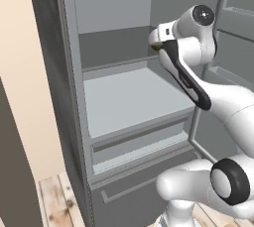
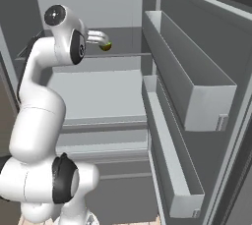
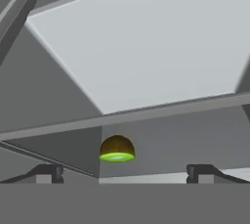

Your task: Retrieve the kiwi and banana from the fridge and place them into the bowl on the dining table.

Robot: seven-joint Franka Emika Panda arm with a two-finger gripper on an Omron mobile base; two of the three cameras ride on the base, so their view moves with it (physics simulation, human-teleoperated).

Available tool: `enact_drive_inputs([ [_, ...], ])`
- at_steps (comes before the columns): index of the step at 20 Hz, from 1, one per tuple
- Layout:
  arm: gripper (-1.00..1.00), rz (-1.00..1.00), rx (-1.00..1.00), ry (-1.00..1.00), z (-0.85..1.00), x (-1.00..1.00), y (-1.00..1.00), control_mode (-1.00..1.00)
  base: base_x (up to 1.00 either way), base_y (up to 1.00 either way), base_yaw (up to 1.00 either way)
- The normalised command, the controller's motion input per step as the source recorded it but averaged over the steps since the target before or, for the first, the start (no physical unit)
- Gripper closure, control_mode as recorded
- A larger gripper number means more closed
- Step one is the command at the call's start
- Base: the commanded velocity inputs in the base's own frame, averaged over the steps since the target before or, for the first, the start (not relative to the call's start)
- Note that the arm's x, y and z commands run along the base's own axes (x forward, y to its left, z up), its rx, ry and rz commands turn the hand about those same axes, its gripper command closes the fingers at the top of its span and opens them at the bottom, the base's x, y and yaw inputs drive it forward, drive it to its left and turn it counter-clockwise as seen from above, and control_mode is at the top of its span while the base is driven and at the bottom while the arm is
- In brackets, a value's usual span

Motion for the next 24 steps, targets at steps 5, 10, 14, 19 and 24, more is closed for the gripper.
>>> enact_drive_inputs([
  [5, -1.0, 0.0, -0.01, 0.02, -0.21, 0.34, 0.0, -1.0, 0.0, 0.0, 0.0],
  [10, -1.0, 0.0, 0.0, 0.01, -0.15, 0.29, -0.01, -1.0, 0.0, 0.0, 0.0],
  [14, -1.0, 0.0, 0.0, 0.0, -0.04, 0.3, 0.0, -1.0, 0.0, 0.0, 0.0],
  [19, -1.0, 0.0, 0.0, 0.01, -0.06, 0.31, -0.02, -1.0, 0.0, 0.0, 0.0],
  [24, -1.0, 0.0, -0.01, 0.04, -0.12, 0.29, -0.1, -1.0, 0.0, 0.0, 0.0],
])
